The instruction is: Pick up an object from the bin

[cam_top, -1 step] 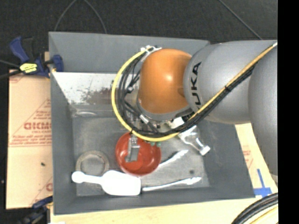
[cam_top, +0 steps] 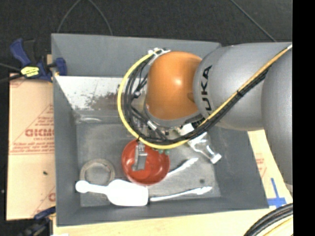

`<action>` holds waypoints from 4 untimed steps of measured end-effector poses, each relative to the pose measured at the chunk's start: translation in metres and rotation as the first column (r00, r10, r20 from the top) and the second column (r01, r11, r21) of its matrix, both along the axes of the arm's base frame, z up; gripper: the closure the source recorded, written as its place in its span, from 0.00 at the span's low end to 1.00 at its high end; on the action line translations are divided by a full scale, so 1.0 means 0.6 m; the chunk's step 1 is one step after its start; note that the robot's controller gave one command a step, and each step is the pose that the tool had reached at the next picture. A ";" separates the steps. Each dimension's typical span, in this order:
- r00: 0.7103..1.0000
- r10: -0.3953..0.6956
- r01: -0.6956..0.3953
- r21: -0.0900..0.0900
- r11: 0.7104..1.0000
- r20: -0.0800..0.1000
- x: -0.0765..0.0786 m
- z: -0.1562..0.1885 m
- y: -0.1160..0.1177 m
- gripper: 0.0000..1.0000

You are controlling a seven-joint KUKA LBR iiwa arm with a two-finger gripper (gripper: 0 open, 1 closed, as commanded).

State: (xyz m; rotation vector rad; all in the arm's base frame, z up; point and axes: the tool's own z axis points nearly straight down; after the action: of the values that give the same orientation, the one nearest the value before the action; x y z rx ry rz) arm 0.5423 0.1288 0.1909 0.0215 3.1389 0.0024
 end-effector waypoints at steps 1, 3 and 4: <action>0.970 0.244 -0.244 -0.001 0.970 0.000 0.008 -0.077 -0.019 0.00; 0.981 0.196 -0.196 0.000 0.981 0.004 0.004 -0.082 -0.027 0.00; 1.000 0.014 -0.014 0.001 1.000 0.008 0.066 -0.139 -0.003 1.00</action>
Offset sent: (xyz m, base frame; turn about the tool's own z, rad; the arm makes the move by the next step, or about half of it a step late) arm -0.0029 -0.0186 -0.0409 -0.2002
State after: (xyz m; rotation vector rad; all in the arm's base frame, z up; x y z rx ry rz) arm 0.5820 0.1269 0.1077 -0.0005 3.1310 0.0045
